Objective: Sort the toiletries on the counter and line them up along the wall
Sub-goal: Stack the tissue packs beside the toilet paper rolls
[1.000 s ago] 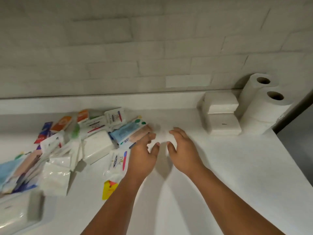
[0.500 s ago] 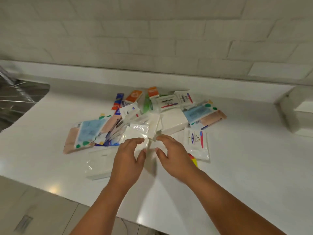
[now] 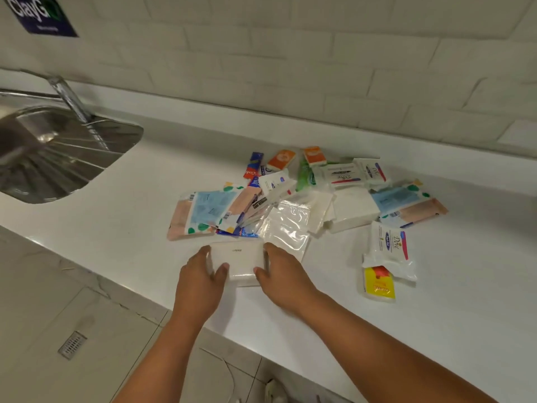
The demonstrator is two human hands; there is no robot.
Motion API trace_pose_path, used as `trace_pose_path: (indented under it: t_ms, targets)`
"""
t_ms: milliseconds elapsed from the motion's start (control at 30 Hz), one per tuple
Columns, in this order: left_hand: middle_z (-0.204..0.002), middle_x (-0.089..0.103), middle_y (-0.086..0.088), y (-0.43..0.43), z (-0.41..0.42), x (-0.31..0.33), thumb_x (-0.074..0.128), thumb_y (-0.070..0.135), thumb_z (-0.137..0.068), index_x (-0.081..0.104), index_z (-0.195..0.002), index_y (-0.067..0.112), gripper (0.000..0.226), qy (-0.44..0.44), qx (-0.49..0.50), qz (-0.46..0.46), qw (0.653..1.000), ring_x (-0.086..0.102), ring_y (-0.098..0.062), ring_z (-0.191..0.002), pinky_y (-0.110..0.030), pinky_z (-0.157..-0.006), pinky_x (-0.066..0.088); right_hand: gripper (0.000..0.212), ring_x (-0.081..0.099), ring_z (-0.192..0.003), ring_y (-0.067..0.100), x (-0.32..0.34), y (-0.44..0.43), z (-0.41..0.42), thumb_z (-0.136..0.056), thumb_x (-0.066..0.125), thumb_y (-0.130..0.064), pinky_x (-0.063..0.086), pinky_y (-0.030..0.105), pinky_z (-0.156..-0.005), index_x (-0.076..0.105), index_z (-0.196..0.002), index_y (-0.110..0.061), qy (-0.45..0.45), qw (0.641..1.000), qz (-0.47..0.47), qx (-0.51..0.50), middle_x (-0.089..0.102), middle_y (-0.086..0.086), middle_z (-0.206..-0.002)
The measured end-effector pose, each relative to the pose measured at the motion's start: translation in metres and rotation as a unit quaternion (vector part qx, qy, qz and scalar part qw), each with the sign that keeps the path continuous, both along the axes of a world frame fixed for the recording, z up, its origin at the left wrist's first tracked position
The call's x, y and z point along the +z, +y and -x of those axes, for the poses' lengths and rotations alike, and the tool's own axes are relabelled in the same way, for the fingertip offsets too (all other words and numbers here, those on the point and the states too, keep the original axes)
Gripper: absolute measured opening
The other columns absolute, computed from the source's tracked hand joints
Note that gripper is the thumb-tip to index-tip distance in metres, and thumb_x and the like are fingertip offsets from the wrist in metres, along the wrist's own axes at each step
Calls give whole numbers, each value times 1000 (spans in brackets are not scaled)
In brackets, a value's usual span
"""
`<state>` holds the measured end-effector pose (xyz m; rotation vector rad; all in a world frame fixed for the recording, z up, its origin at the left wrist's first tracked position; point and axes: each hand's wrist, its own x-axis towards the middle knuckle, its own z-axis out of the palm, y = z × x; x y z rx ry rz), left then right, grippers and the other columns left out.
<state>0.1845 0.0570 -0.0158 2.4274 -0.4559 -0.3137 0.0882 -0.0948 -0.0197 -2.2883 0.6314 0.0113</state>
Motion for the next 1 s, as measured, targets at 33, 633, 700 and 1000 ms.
trace_pose_path:
  t_ms: [33,633,700,1000]
  targets:
    - [-138,58,-8,-1,2,1,63,30,-97,42,-147,11,58,27,7,13,1000,55,-28,-123,-31,-94,44,45,56,-112,27,-1,1,-3,-94,54,-34,47,36,-93,45,-132,-13,11,1000,3,-2,58,7,-124]
    - [-126,61,16,-74,49,38,62,32,-97,55,-133,34,37,16,5,256,966,57,-4,-109,-8,-73,43,51,56,-114,9,32,-51,48,-94,57,-35,51,33,-99,40,-142,-33,-239,942,-135,-191,44,-10,-134]
    - [-125,60,20,-95,62,41,63,31,-97,54,-131,39,36,28,-21,267,963,57,2,-110,-3,-71,44,51,57,-116,9,32,-69,68,-95,56,-39,52,37,-98,40,-143,-35,-251,938,-131,-201,46,-13,-135]
    - [-119,64,18,-199,158,32,67,30,-94,59,-128,30,34,100,-112,270,951,62,4,-101,-7,-73,50,42,60,-112,6,29,-155,193,-94,60,-30,55,36,-94,50,-134,-35,-272,893,-132,-332,54,-17,-129]
